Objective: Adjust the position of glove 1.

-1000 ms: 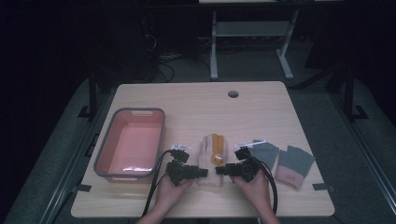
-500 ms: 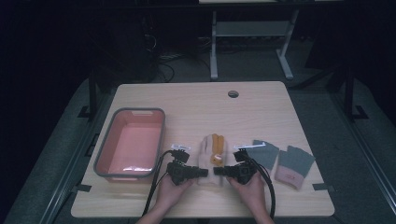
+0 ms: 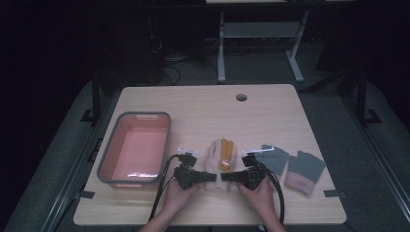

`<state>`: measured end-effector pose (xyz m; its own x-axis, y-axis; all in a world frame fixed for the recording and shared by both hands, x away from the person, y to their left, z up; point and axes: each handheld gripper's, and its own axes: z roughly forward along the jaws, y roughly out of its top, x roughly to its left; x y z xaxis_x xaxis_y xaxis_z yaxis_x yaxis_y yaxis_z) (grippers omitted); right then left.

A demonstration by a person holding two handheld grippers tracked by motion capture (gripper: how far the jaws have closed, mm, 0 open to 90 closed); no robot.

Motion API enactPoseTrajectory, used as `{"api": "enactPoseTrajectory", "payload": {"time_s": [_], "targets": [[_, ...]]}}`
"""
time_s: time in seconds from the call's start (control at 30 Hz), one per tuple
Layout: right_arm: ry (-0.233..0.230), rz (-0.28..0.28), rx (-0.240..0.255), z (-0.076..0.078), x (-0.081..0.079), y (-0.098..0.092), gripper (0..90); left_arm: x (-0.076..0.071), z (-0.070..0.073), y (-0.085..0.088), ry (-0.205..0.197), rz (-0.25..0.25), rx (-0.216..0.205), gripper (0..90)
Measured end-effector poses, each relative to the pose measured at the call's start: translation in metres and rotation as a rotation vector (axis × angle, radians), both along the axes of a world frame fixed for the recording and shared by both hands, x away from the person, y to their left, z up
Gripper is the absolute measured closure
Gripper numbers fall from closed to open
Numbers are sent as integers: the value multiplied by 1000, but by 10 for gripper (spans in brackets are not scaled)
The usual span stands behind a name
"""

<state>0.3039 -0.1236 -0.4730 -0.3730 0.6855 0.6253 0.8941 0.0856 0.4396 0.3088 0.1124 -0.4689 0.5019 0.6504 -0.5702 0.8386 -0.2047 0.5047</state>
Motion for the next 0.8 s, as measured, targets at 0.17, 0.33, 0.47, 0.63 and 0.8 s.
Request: {"api": "enactPoseTrajectory", "payload": {"time_s": [0.17, 0.33, 0.47, 0.63, 0.8], "targets": [[-1, 20, 7, 1, 2, -1, 726, 0, -1, 1, 5, 14, -18, 684], [7, 15, 17, 0, 3, -3, 704, 0, -1, 2, 7, 6, -18, 687], [7, -13, 2, 2, 3, -8, 549, -1, -1, 2, -3, 5, -8, 671], [21, -49, 34, 0, 4, -8, 561, -1, -2, 4, -11, -2, -9, 653], [22, -56, 37, -3, 3, 2, 661, 1, -3, 4, 19, 7, -27, 662]]}}
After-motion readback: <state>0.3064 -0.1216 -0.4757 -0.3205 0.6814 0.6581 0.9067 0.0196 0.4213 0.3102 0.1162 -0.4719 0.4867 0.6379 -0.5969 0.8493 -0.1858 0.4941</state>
